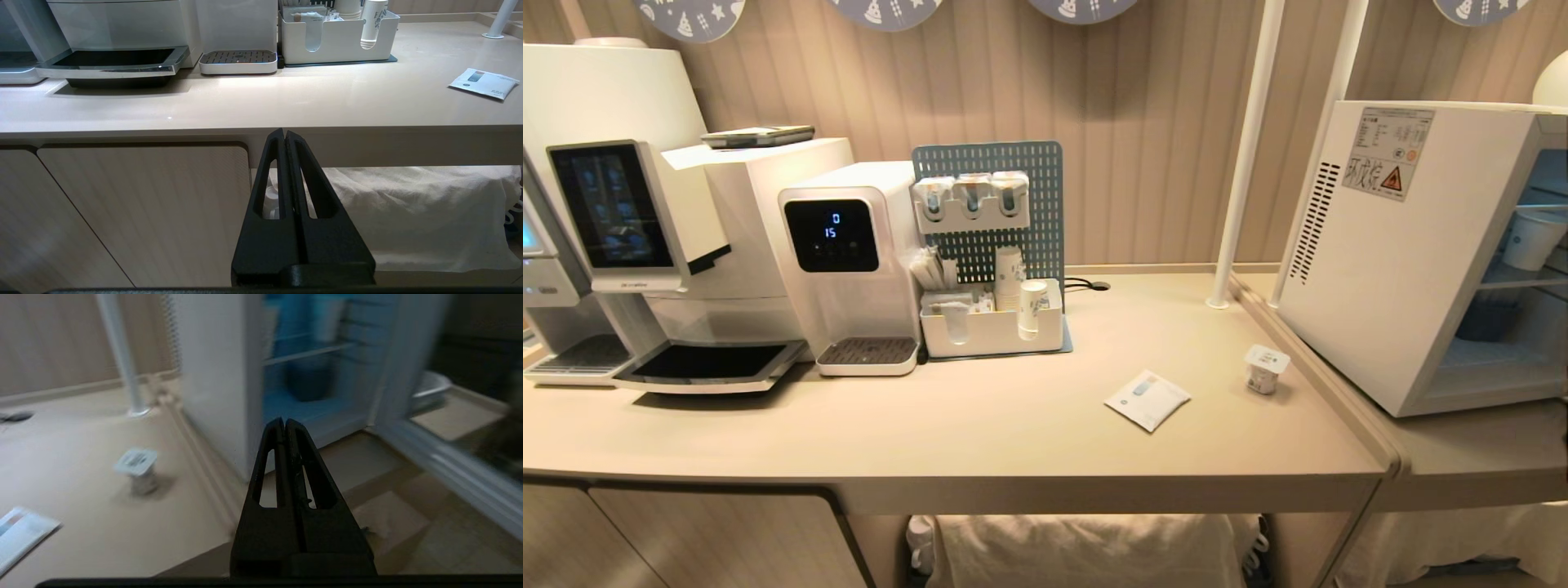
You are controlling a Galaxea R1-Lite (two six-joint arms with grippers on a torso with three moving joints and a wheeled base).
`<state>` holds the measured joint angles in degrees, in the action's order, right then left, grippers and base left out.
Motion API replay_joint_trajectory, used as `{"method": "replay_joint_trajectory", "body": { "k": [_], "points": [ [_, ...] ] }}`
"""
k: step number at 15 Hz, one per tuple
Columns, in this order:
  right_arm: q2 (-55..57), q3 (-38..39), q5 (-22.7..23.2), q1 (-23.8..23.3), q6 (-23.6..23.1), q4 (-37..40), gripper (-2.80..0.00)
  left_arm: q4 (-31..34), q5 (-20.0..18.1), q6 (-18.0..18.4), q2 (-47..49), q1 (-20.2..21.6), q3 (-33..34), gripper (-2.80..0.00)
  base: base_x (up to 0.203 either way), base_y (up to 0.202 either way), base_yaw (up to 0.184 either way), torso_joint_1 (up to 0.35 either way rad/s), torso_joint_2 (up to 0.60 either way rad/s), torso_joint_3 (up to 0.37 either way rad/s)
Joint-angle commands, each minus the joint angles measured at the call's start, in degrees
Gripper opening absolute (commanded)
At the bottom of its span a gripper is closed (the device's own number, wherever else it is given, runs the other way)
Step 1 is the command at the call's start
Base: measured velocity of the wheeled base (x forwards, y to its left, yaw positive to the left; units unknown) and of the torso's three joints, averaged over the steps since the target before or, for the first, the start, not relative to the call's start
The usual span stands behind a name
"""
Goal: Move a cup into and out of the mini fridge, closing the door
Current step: Close the freezer door
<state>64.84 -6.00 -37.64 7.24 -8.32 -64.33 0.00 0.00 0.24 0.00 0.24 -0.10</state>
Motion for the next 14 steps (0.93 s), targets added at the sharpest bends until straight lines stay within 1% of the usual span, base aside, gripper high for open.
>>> {"method": "replay_joint_trajectory", "body": {
  "k": [1,2,4,5,6,7,8,9,10,11,12,13,14],
  "points": [
    [-20.82,-1.43,-5.38,-0.65,-1.23,8.87,-2.80,0.00,0.00,0.02,0.00,0.02,0.01,-2.80,0.000,0.000,0.000,0.000,0.00,0.000],
    [-28.38,-2.38,-7.05,-1.47,-1.90,15.71,-2.80,0.00,0.00,0.02,0.00,0.02,0.01,-2.80,0.000,0.000,0.000,0.000,0.00,0.000],
    [-44.06,-3.39,-8.49,-3.60,-2.87,30.15,-2.80,0.00,0.00,0.02,0.00,0.02,0.01,-2.80,0.000,0.000,0.000,0.000,0.00,0.000],
    [-51.33,-3.68,-8.05,-4.47,-3.22,36.85,-2.80,0.00,0.00,0.02,0.00,0.02,0.01,-2.80,0.000,0.000,0.000,0.000,0.00,0.000],
    [-57.37,-3.69,-6.11,-5.17,-3.24,42.51,-2.80,0.00,0.00,0.02,0.00,0.02,0.01,-2.80,0.000,0.000,0.000,0.000,0.00,0.000],
    [-61.93,-3.18,-2.74,-5.76,-2.20,46.03,-2.80,0.00,0.00,0.02,0.00,0.02,0.01,-2.80,0.000,0.000,0.000,0.000,0.00,0.000],
    [-64.49,-1.82,3.81,-6.29,-0.51,48.48,-2.80,0.00,0.00,0.02,0.00,0.02,0.01,-2.80,0.000,0.000,0.000,0.000,0.00,0.000],
    [-65.27,0.39,13.51,-6.68,0.87,49.87,-2.80,0.00,0.00,0.02,0.00,0.02,0.01,-2.80,0.000,0.000,0.000,0.000,0.00,0.000],
    [-65.08,3.50,22.19,-6.98,2.22,51.17,-2.80,0.00,0.00,0.02,0.00,0.02,0.01,-2.80,0.000,0.000,0.000,0.000,0.00,0.000],
    [-64.96,5.62,28.58,-7.14,3.48,53.01,-2.80,0.00,0.00,0.02,0.00,0.02,0.01,-2.80,0.000,0.000,0.000,0.000,0.00,0.000],
    [-64.89,6.14,32.97,-7.26,5.28,57.14,-2.80,0.00,0.00,0.02,0.00,0.02,0.01,-2.80,0.000,0.000,0.000,0.000,0.00,0.000],
    [-64.86,5.69,34.21,-7.28,6.32,60.20,-2.80,0.00,0.00,0.02,0.00,0.02,0.01,-2.80,0.000,0.000,0.000,0.000,0.00,0.000],
    [-64.84,5.15,35.38,-7.31,6.38,63.01,-2.80,0.00,0.00,0.02,0.00,0.02,0.01,-2.80,0.000,0.000,0.000,0.000,0.00,0.000]
  ]
}}
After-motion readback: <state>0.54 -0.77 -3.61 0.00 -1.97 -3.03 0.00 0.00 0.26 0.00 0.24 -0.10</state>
